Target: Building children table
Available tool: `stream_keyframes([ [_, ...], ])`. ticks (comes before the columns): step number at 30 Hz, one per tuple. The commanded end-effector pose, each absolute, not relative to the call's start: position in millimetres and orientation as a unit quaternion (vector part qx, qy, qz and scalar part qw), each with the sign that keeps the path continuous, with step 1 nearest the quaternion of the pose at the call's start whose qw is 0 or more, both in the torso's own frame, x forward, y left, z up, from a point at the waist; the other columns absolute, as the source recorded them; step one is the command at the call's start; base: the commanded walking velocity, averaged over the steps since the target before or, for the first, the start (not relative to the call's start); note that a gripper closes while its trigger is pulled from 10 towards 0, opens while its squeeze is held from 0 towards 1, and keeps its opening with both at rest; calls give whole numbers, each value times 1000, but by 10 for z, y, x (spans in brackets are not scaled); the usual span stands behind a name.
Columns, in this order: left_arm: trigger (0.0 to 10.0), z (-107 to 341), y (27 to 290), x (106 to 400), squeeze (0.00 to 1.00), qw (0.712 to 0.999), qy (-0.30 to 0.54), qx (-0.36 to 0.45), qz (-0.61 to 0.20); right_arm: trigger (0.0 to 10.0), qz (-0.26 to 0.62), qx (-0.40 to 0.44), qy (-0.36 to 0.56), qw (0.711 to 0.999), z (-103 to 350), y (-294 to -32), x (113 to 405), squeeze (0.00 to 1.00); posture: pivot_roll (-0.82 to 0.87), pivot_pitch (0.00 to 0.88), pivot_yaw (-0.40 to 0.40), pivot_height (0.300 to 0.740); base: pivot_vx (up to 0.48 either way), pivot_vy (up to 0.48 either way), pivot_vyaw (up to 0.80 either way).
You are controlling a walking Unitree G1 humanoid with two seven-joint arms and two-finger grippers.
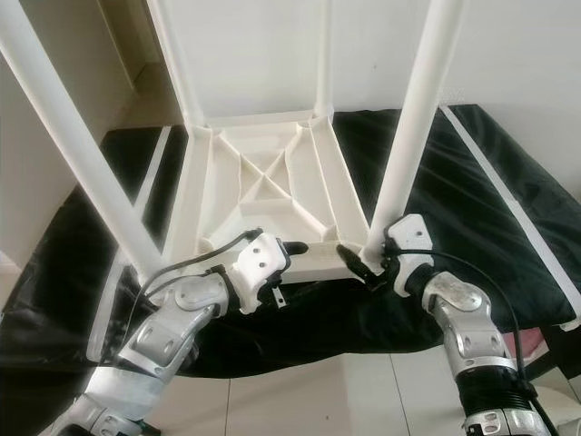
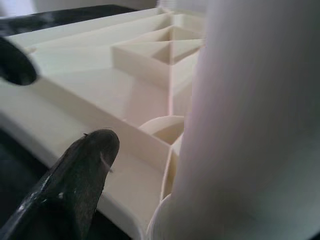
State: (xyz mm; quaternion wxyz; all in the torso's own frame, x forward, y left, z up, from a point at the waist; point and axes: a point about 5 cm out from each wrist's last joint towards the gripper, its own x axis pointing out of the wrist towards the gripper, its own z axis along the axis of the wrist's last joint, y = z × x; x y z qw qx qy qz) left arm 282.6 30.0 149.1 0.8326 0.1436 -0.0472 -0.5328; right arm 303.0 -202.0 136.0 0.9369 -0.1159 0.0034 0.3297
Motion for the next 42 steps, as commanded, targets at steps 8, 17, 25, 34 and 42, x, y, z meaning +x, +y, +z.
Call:
stream_keyframes([
  [8,10000,1442,296,2759,0,819,-31,149,-553,0,358,-124,17,925,1335,-1986,3103,0,-81,3,26,740,0,0,0],
  [17,10000,1396,304,2734,0,814,-21,157,-558,0,347,-110,25,931,1300,-2039,3092,0,-79,0,24,740,0,0,0],
  [25,10000,1399,300,2738,0,813,-21,157,-560,10000,283,-85,22,955,1255,-1995,3083,0,-87,0,29,740,0,0,0],
  [34,10000,1403,299,2743,0,812,-21,157,-562,10000,168,-46,22,984,1214,-1893,3051,0,-92,0,35,740,0,0,0],
  [42,10000,1398,283,2735,0,810,-21,154,-565,10000,8,5,33,999,1164,-1841,2999,0,-98,0,36,740,0,0,0],
])
